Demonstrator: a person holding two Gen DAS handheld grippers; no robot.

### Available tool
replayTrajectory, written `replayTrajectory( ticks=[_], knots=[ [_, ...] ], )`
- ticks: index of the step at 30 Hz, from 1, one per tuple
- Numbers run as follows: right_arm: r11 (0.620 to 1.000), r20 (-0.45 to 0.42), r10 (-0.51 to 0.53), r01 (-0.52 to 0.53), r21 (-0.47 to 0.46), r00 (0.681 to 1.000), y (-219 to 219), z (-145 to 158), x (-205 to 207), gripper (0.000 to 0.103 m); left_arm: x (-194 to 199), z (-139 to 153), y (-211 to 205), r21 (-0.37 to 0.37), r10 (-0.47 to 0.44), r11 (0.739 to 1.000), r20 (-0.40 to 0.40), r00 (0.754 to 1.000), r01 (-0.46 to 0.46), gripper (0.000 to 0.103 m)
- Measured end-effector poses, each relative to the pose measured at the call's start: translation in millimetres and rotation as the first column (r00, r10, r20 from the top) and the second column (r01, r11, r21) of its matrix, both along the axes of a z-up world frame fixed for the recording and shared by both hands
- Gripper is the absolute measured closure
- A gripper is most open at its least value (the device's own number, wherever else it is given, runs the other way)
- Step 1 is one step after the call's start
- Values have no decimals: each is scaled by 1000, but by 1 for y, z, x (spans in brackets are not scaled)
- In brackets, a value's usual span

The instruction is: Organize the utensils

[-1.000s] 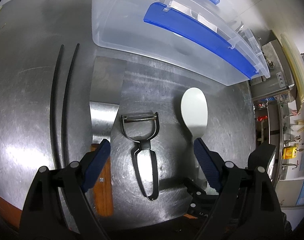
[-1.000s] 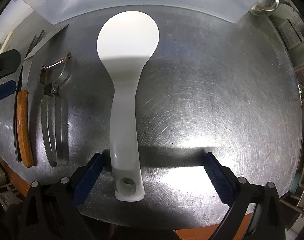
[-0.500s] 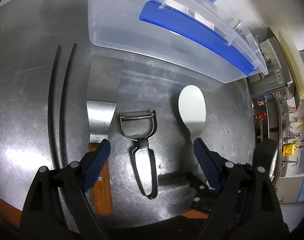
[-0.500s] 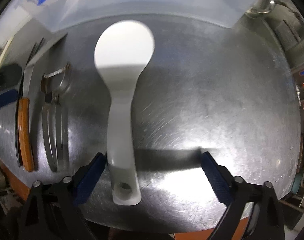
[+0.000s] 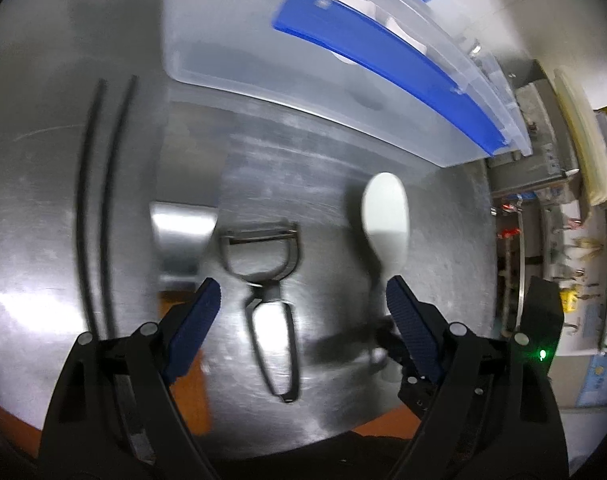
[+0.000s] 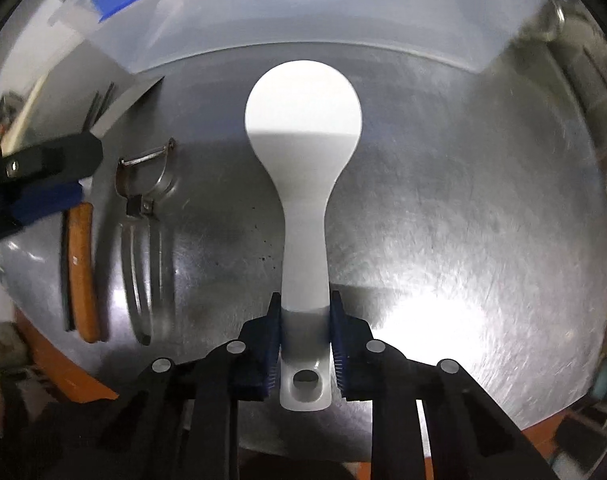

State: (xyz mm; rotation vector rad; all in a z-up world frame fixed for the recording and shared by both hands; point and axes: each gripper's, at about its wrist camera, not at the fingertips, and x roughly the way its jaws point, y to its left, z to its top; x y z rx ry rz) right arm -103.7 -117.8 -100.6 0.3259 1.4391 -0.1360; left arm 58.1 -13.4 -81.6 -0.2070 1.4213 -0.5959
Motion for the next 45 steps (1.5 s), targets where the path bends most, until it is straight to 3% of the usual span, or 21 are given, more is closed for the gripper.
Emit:
replayTrajectory(
  ticks=[3, 6, 10, 12, 14, 16, 17, 18, 20, 22, 26, 30, 33, 37, 39, 42, 45],
  knots=[
    [983, 21, -66, 62, 171, 998, -19, 8, -8, 79, 0, -3, -17, -74, -48, 996, -44, 998, 45, 22],
    [941, 19, -125, 113, 319, 992, -34, 11, -15, 79, 0, -15, -39, -136, -93, 988, -124, 988, 76, 22],
    [877, -3, -177, 159, 453, 984, -47, 10, -28, 79, -5, -32, -60, -171, -133, 981, -220, 966, 96, 22],
    [863, -1, -181, 160, 479, 983, -50, 10, -32, 79, -9, -39, -68, -174, -143, 979, -252, 957, 101, 23],
    [868, 4, -166, 145, 474, 986, -50, 12, -34, 79, -11, -41, -75, -177, -151, 978, -255, 955, 107, 28],
    [872, 8, -152, 130, 472, 988, -48, 14, -36, 79, -11, -43, -80, -159, -146, 981, -251, 957, 108, 48],
    [871, 9, -147, 125, 474, 989, -47, 15, -34, 79, -11, -45, -82, -155, -147, 982, -253, 956, 110, 70],
    [872, 9, -142, 121, 475, 990, -45, 14, -34, 79, -11, -48, -83, -150, -144, 983, -264, 954, 106, 85],
    [874, 12, -134, 112, 472, 991, -44, 14, -33, 79, -15, -54, -87, -142, -136, 985, -284, 949, 99, 93],
    [875, 8, -130, 111, 470, 992, -44, 12, -29, 79, -18, -56, -88, -151, -130, 985, -289, 949, 89, 93],
    [883, 34, -124, 95, 459, 992, -43, 26, -34, 79, -24, -36, -93, -183, -158, 976, -223, 962, 118, 95],
    [916, 138, -100, 37, 400, 985, -46, 68, -38, 79, -25, 13, -101, -261, -208, 949, -95, 974, 177, 96],
    [940, 257, -89, -5, 341, 962, -57, 114, -31, 79, -13, 63, -110, -323, -236, 918, 21, 972, 230, 96],
    [975, 414, -40, -55, 215, 910, -76, 172, 6, 79, 36, 131, -131, -351, -246, 889, 180, 952, 296, 96],
    [988, 468, -10, -62, 138, 884, -94, 197, 44, 79, 64, 152, -142, -358, -235, 883, 221, 947, 303, 96],
    [995, 471, -4, -41, 86, 882, -113, 207, 99, 79, 117, 172, -169, -315, -240, 896, 247, 939, 312, 96],
    [997, 419, -23, -11, 79, 908, -134, 197, 146, 79, 165, 159, -196, -279, -262, 908, 202, 944, 312, 96]
  ],
)
